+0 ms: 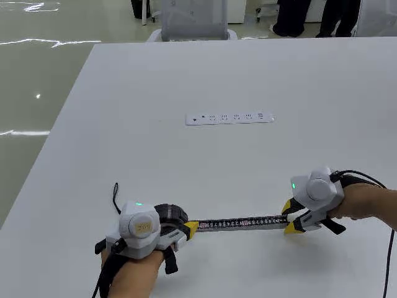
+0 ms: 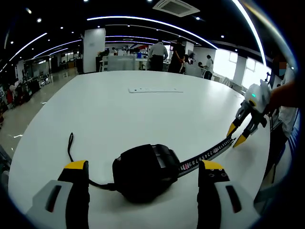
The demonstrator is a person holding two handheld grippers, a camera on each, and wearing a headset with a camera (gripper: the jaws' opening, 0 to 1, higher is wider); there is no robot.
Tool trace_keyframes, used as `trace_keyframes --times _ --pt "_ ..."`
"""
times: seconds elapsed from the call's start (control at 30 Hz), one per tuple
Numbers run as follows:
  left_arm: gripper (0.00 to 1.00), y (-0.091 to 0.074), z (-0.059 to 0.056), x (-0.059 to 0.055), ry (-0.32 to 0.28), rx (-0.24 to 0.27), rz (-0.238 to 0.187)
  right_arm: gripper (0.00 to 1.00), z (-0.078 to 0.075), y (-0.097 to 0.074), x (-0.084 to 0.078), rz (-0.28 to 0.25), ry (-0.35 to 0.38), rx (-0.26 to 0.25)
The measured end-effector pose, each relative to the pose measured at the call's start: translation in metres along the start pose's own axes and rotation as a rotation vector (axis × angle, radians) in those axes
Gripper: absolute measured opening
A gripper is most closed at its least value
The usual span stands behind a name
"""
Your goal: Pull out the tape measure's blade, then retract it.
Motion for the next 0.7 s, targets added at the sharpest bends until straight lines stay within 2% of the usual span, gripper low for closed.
trace_keyframes --times 0.07,0.13,0.17,0.5,0.57,0.7 --pt "0.94 0.0 0.001 0.001 0.0 0.001 -0.002 0.21 -0.001 -0.001 0.0 -0.004 0.008 0.005" --pt "0.94 0.001 0.001 0.001 0.0 0.001 -0.002 0.15 0.002 0.0 -0.001 0.009 0.006 0.026" --pt "0.94 0.0 0.001 0.001 0.0 0.001 -0.003 0.15 0.001 0.0 0.0 0.009 -0.012 0.026" --pt "0.92 0.004 0.001 0.002 -0.009 0.008 0.002 0.14 0.0 0.0 0.001 0.017 0.003 0.035" --pt "0.92 0.006 0.002 0.002 -0.079 0.03 0.004 0.14 -0.001 0.0 0.001 0.018 0.001 0.035" --pt "0.91 0.011 0.004 -0.002 -0.118 0.049 0.036 0.14 0.0 0.0 0.001 0.024 0.01 0.031"
Point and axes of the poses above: the centre of the closed fingertips' face, and the gripper's own axes: y roughly forward along the fingers, z roughly to its left, x roughly out of its top, the point moved 7 cm from there along -y, roughly backward along the fingers, and after that the axes turned 6 degrees about x, right-handed, at the moved point
